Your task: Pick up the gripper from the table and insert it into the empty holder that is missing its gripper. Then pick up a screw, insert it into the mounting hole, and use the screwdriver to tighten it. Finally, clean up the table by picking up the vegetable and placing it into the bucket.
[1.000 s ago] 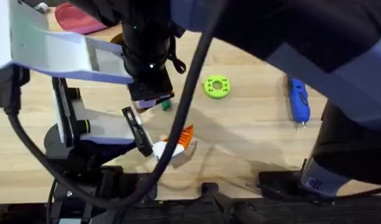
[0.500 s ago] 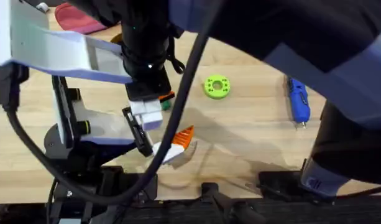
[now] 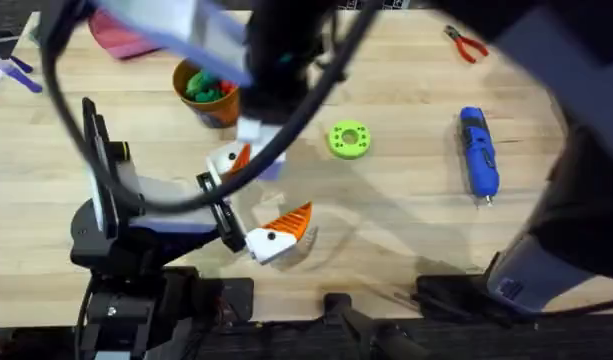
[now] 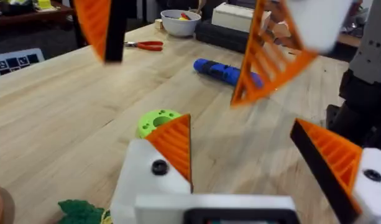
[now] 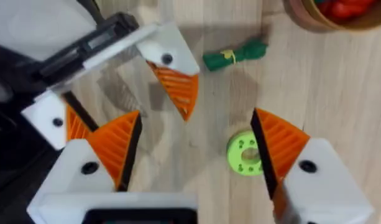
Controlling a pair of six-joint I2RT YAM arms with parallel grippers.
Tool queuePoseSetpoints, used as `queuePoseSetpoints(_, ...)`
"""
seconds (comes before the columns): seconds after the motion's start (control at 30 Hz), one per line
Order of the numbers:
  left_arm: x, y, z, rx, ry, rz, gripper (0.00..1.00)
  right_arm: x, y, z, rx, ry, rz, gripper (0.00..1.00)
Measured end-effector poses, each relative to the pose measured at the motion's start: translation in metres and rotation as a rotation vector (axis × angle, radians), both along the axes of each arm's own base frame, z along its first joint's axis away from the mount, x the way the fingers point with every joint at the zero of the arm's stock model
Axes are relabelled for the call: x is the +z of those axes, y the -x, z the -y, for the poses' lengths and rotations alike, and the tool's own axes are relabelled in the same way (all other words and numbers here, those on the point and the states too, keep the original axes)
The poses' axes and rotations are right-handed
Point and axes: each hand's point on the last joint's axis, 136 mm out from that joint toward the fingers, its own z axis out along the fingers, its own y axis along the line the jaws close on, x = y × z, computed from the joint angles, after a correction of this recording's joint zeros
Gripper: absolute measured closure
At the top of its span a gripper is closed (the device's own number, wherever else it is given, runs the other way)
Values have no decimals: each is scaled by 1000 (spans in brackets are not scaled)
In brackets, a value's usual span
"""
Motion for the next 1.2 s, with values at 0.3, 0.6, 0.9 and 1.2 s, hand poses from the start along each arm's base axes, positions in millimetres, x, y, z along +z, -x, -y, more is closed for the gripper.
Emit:
queuePoseSetpoints(0.3, 0, 0, 0, 0, 0, 1, 16, 52, -5, 42, -234, -107, -23, 9)
queuePoseSetpoints(0.6, 0, 0, 0, 0, 0, 0, 16, 68, -16, 93, -551, -141, 7, 9)
queuePoseSetpoints(0.9, 0, 0, 0, -3, 0, 0, 15, 38, -15, 189, -1081, -177, 46, 8)
queuePoseSetpoints(1.2, 0, 0, 0, -3, 0, 0, 15, 6, 18, 299, -1583, -179, 118, 9)
